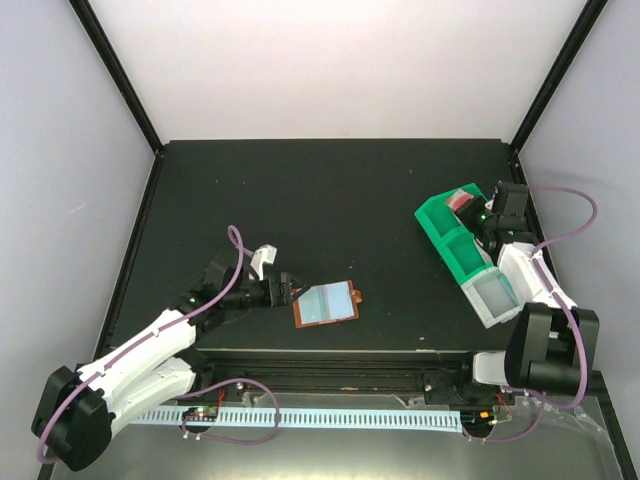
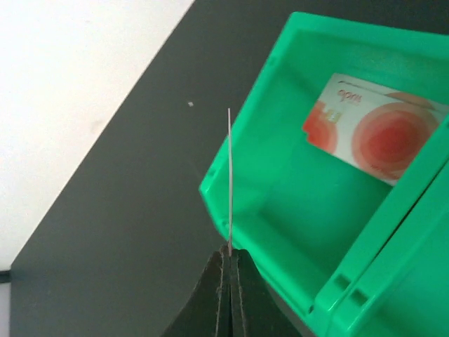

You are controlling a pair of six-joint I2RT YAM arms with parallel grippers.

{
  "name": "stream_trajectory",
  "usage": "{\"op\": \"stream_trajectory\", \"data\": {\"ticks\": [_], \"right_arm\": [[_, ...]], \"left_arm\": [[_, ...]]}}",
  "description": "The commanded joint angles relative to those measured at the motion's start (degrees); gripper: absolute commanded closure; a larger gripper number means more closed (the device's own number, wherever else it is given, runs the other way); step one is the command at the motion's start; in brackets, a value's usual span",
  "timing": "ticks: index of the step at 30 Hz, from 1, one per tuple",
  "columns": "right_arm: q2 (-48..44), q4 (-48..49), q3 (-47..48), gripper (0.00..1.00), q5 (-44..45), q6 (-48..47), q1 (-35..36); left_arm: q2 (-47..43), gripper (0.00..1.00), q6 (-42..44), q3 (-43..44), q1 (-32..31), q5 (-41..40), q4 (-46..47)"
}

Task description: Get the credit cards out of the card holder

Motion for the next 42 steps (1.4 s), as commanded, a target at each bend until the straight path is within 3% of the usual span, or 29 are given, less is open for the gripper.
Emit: {"op": "stream_trajectory", "data": {"ticks": [1,14,36,42], "right_arm": [[4.17,-1.34,4.59,0.99,3.07,-0.84,-1.52],[17.89,-1.79,12.08,0.99,5.35,2.46,-1.72],[27.65,-1.28,17.22,0.99,9.48,4.7,-1.74],[28.28,-3.38,18.69,0.95,10.54,4.46,-1.74]], "left_arm": [[0.4,0.01,1.97,3.38,0.56,1.17,-1.82],[0.97,0.01,2.05,4.22,0.59,-0.46,-3.73],[4.21,0.01,3.79,4.62,0.79,-1.42,-2.75],[3.91,0.01,4.24,4.92,0.98,-1.67,-3.72]]}}
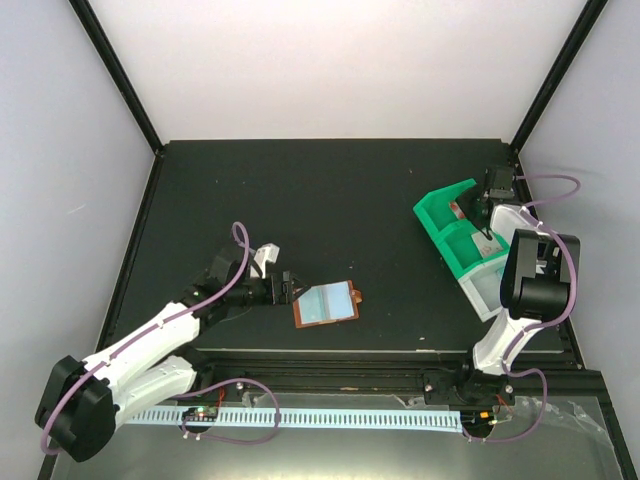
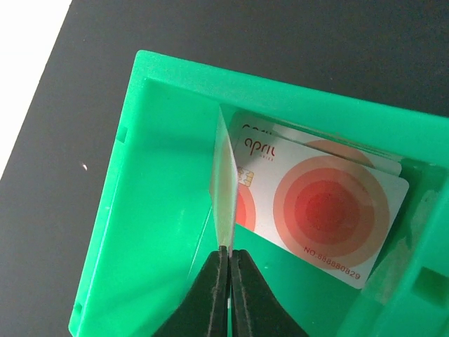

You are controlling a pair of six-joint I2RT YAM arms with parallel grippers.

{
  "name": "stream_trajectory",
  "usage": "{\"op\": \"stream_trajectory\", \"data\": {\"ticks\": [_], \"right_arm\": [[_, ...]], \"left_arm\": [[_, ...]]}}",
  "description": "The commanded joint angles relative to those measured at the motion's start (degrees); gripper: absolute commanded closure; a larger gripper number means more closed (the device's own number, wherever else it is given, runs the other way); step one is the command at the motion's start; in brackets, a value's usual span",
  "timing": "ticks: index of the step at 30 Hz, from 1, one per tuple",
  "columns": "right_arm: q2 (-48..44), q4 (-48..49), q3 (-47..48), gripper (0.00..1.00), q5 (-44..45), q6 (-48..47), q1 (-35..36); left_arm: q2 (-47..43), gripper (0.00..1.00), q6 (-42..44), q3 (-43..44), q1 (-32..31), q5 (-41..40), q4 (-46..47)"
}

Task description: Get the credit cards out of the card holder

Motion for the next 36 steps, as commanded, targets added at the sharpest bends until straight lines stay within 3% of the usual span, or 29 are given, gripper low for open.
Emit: {"op": "stream_trajectory", "data": {"ticks": [1,11,21,30,36], "right_arm": [[0.63,-1.69,1.96,0.92,2.22,0.12,-0.22],[-0.19,-4.83,2.81,0.83,4.2,0.43,-0.2],[-4.04,-9.88,5.49,0.65,4.79,0.25,-0.21],[-8.72,-10.04,4.23,0.58,-6.49,-6.03,1.14],[-11.66,-10.75,3.02,0.56,-14.14,-10.97,5.97]], "left_arm": [[-0.04,0.01,1.24,2.65,0.62,-0.95,-0.67],[-0.72,0.01,2.33,3.41,0.69,-1.07,-3.03],[-2.65,0.01,2.66,2.52,0.67,-1.4,-5.19],[-1.68,0.01,2.49,2.43,0.67,1.39,-4.11],[0.69,0.01,1.53,2.0,0.66,2.03,-2.25]]}}
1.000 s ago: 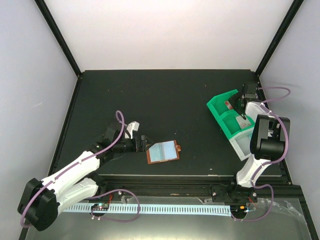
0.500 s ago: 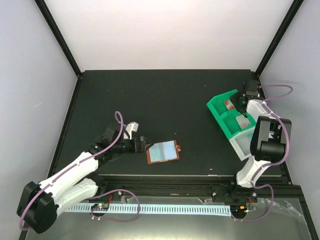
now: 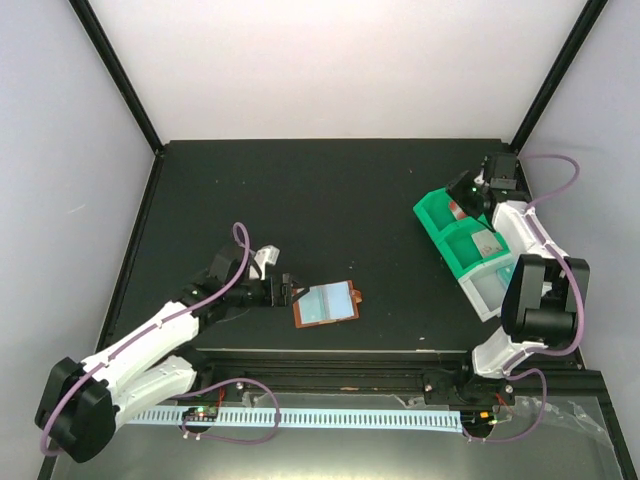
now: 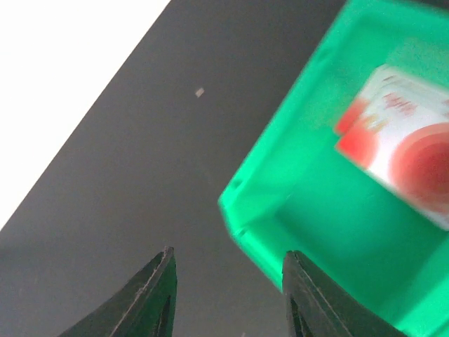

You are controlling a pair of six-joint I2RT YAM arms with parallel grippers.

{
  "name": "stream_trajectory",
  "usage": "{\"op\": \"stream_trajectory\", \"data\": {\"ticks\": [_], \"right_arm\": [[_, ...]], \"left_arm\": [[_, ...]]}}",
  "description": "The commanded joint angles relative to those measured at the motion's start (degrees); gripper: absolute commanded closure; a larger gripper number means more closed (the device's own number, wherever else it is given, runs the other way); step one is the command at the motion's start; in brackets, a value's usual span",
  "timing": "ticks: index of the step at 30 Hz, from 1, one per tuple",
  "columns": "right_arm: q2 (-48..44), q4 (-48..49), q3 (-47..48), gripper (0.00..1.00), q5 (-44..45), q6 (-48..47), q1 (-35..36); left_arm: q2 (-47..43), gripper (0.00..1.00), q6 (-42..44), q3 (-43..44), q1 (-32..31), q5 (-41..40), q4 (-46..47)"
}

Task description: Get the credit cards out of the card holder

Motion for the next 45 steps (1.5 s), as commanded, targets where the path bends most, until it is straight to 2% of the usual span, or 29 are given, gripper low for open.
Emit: {"op": "stream_trajectory", "data": {"ticks": [1,10,15,19,24,29,36,45], "right_arm": [[-3.26,-0.98,-1.31,0.56,-7.55,-5.54,4.66],[-8.43,-0.37,-9.53,0.56,-10.06,-8.52,19.56],[-11.95,2.15,-15.43,0.56,-10.49,-8.22,27.98],[-13.55,3.97,-18.6,0.56,-10.29,-7.81,35.85],[-13.19,8.36,-21.72,0.58,-10.41,-5.84,43.3],[-9.01,10.33,-20.93,0.6,-8.85,-5.83,50.43],[-2.02,12.71,-19.2,0.62,-5.45,-5.14,55.07],[4.72,13.44,-19.27,0.65,-3.79,-5.3,55.26]], "left_arm": [[1.92,0.01,-0.39,0.54,0.29,1.33,2.35],[6.79,0.02,-5.39,-2.85,0.36,6.39,11.41],[5.19,0.01,-7.14,-4.66,0.45,4.63,13.32],[1.75,0.01,-5.15,-3.49,0.46,2.32,9.88],[-3.5,0.01,-1.33,0.78,0.44,-3.78,0.85],[-8.57,0.01,-2.32,1.07,0.55,-8.34,-1.32],[-9.91,0.01,-5.6,-1.43,0.65,-10.42,-1.55],[-6.34,0.01,-9.0,-6.01,0.67,-5.79,5.29]]}}
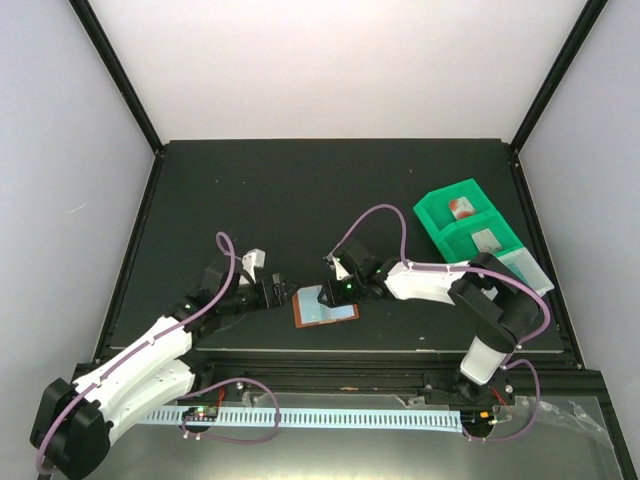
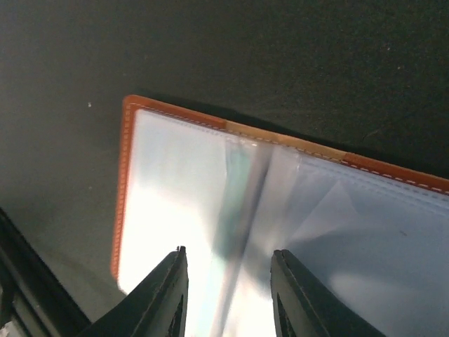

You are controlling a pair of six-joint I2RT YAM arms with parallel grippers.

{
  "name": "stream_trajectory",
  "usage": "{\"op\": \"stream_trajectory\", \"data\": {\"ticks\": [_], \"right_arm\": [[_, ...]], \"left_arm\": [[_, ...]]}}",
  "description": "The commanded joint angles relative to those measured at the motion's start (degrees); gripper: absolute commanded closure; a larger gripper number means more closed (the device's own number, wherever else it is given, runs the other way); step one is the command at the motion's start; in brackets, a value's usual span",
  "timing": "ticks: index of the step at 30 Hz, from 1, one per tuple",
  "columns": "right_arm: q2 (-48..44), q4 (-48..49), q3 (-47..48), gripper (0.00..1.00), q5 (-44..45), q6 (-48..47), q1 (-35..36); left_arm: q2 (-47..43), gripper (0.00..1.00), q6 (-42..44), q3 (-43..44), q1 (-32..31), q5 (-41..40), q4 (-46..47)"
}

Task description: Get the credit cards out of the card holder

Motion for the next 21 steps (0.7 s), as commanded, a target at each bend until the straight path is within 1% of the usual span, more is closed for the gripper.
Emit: {"op": "stream_trajectory", "data": {"ticks": [1,4,8,11,15,18,21], "right_arm": [[2.1,2.56,0.09,0.66,2.26,0.59,0.29],[3.28,3.64,-0.93,0.69,1.95,0.71,0.26],[3.65,4.61,-2.51,0.8,2.22,1.02,0.38],[3.31,4.84,-3.44,0.84,2.88,1.32,0.4],[2.52,4.52,-3.71,0.85,2.63,1.58,0.4],[-0.17,4.85,-3.92,0.85,1.54,2.04,0.4],[-2.34,5.11,-3.64,0.84,-0.34,2.44,0.42]], "left_arm": [[2.03,0.01,-2.27,-1.44,0.33,2.49,4.44],[3.18,0.01,-3.28,-2.87,0.38,4.18,7.91],[5.25,0.01,-4.96,-3.97,0.29,5.65,10.96],[7.18,0.01,-6.05,-4.58,0.29,6.98,13.61],[9.97,0.01,-7.88,-5.54,0.29,9.89,18.33],[11.66,0.01,-8.89,-5.82,0.39,10.59,20.29],[13.39,0.01,-10.85,-7.74,0.53,11.87,25.18]]}}
